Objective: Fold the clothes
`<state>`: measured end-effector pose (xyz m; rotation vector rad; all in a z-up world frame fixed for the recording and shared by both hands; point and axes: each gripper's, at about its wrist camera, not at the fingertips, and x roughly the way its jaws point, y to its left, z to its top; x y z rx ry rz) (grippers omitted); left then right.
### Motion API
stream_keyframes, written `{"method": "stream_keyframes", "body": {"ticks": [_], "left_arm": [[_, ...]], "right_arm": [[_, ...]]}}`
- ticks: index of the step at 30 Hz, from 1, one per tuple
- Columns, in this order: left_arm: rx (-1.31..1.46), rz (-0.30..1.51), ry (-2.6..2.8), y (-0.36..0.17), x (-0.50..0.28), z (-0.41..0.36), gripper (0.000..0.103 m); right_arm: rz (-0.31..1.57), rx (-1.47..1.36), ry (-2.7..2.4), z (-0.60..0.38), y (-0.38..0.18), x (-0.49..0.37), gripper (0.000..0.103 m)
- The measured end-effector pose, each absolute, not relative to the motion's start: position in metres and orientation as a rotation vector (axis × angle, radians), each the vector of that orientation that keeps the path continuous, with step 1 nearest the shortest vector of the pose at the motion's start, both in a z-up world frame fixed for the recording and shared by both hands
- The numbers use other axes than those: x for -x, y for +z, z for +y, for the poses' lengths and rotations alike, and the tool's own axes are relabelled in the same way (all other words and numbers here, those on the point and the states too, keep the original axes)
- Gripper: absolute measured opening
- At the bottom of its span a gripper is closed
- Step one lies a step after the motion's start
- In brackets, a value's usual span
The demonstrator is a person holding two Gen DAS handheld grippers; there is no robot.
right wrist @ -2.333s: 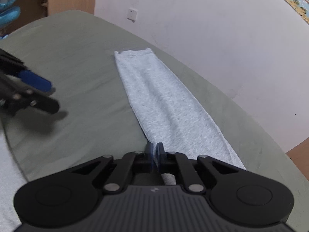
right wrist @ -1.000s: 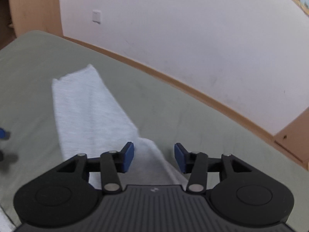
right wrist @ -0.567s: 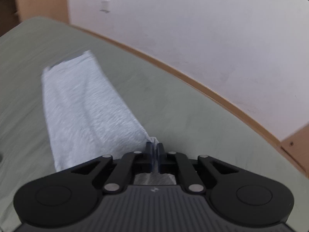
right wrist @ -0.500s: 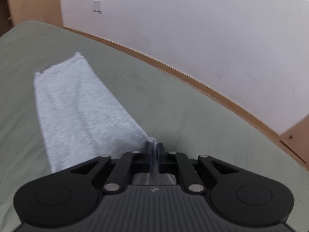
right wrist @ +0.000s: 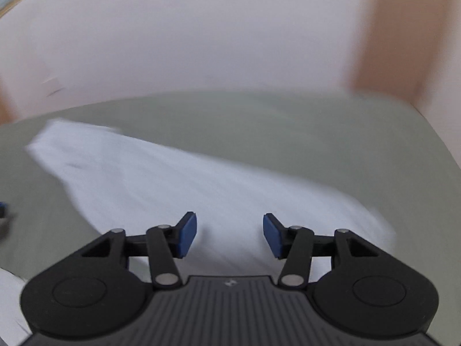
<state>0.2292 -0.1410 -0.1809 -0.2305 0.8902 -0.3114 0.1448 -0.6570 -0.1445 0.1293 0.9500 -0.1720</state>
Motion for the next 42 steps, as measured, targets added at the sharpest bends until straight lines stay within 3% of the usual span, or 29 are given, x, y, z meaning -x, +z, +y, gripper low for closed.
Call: {"method": "stream_keyframes", "body": {"ticks": [7,18,20,25,27,29,31,42], "left_arm": [[0.239,0.886,-0.347,-0.178,-0.23,-0.161,0.052],[0.547,0.889,-0.18,-0.198,-0.313,-0.118,0.05],[0.566,0.895,-0.152,-0.2,-0.329,-0.114,0.044],[0.586,0.89,-0.104,-0.202,-0.355,-0.112,0.041],[0.569,0.892,-0.085,-0.203,-0.36,-0.114,0.033],[0.536,0.9,-0.066,-0.202,-0.363,-0.117,0.014],[0.515,0.903,-0.057,-0.201,-0.364,-0.117,0.004],[0.348,0.841,-0.07,-0.161,-0.348,-0.114,0.003]], "right_arm": [[0.885,-0.471,-0.376,-0.769,-0.167,-0.045,0.054],[0.8,-0.499,-0.155,-0.726,-0.176,-0.087,0.055],[0.795,-0.503,-0.142,-0.727,-0.176,-0.084,0.055],[0.796,-0.51,-0.145,-0.732,-0.181,-0.083,0.055],[0.803,-0.506,-0.14,-0.734,-0.182,-0.084,0.055],[0.805,-0.502,-0.137,-0.735,-0.182,-0.085,0.055],[0.803,-0.5,-0.133,-0.736,-0.179,-0.083,0.055],[0.849,-0.412,-0.055,-0.7,-0.147,-0.099,0.055]]}}
